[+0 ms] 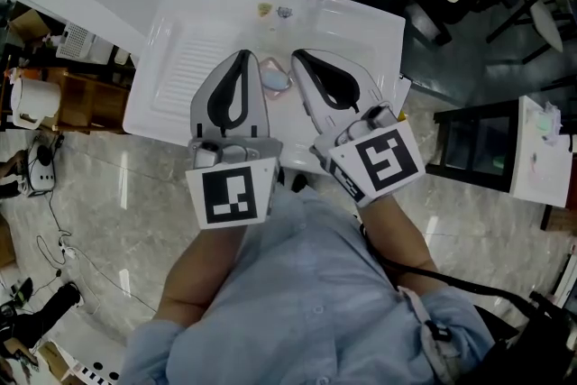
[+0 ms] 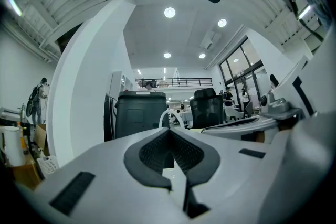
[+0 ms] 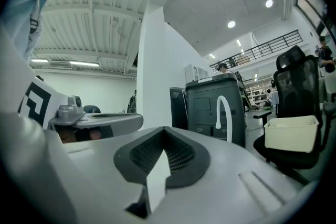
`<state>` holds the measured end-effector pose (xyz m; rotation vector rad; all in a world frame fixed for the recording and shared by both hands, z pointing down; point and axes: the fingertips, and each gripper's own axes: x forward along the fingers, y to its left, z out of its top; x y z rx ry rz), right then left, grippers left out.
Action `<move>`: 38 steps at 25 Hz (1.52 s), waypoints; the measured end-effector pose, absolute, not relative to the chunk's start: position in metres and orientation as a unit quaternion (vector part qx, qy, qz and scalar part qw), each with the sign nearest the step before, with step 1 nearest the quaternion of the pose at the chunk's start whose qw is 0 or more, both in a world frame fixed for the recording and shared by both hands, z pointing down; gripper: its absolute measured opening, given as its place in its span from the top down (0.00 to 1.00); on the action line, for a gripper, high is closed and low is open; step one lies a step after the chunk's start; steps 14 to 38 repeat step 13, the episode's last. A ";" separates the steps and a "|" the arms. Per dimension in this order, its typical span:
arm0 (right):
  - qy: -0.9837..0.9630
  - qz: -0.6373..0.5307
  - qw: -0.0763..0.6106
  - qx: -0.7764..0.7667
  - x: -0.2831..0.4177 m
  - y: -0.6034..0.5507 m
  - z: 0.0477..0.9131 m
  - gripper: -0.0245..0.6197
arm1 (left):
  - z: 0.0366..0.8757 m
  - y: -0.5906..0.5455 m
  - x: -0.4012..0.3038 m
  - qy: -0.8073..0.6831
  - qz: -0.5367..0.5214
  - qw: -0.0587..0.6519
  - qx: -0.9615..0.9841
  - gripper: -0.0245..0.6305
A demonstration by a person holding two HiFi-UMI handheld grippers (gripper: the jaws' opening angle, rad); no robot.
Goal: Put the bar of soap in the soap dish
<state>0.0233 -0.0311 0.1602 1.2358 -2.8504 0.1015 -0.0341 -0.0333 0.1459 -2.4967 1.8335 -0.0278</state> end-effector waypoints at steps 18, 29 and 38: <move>-0.918 0.029 0.007 0.395 0.033 -0.033 0.158 0.96 | 0.146 -0.034 -0.021 0.591 -0.012 0.028 -0.806 0.95; -0.918 0.029 0.007 0.395 0.033 -0.033 0.158 0.96 | 0.146 -0.034 -0.021 0.591 -0.012 0.028 -0.806 0.95; -0.918 0.029 0.007 0.395 0.033 -0.033 0.158 0.96 | 0.146 -0.034 -0.021 0.591 -0.012 0.028 -0.806 0.95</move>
